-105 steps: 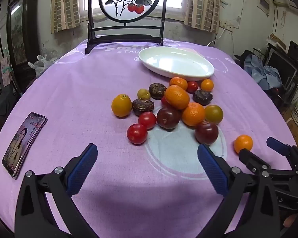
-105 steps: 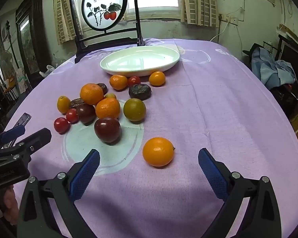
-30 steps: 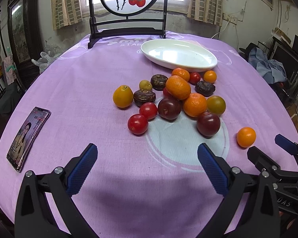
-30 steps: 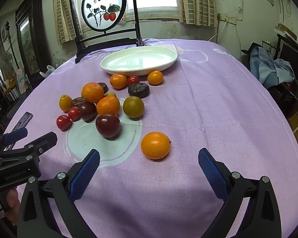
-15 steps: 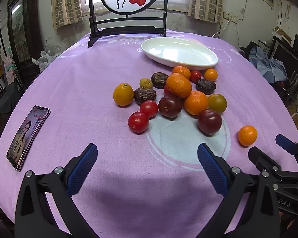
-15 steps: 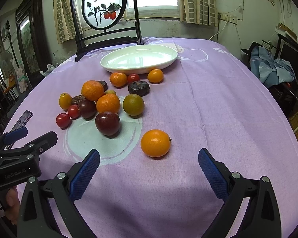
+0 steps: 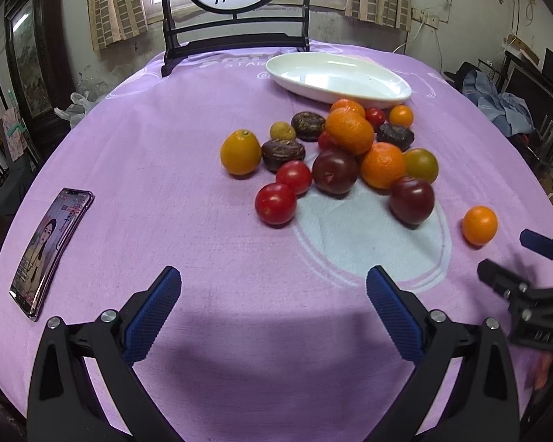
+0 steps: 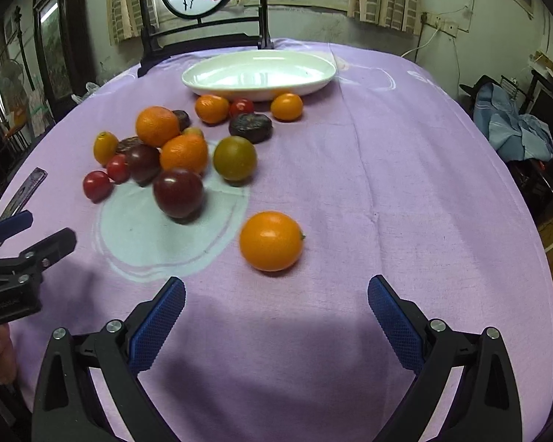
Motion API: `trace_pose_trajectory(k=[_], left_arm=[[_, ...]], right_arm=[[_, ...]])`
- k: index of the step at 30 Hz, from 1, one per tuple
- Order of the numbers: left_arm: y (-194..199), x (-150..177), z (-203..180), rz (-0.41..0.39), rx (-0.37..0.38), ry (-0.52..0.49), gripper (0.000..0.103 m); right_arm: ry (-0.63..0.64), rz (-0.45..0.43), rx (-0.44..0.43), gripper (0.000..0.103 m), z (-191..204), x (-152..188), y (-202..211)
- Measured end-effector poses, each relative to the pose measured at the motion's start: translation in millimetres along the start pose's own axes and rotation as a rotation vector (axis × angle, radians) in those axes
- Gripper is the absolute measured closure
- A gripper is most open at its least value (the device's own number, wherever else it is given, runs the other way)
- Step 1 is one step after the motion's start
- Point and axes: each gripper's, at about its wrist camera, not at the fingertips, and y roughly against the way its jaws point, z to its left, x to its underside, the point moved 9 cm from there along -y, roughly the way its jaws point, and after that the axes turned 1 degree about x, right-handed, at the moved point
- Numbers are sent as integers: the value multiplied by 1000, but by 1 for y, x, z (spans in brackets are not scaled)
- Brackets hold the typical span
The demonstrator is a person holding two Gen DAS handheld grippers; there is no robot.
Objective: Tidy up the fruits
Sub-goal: 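Grasp the small orange with the right tool while the left tool grasps a red cherry tomato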
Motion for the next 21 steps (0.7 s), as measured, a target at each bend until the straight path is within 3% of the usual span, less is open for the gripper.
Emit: trace_pose_trajectory(k=[2,7,10,11,12,21], left_arm=[[-3,1,7,8,6,10,4],[-9,1,25,25,-1,44,4],[-12,1,34,43,4,65,4],[-14,1,35,51,11,74,4],[-15,1,36,57,16,82,4],[-31,-14,21,91,52,51,4]], right_arm=[[-4,16,1,4,-4,-3,-5],[31,78,-8,18,3,-7,-24],[36,102,-25,37,8,-8,-30],[41,91,-19,54,9,-9,-29],[45,79,-7,63,7,-11,-28],[28,30,-77,64,6,-8,-13]])
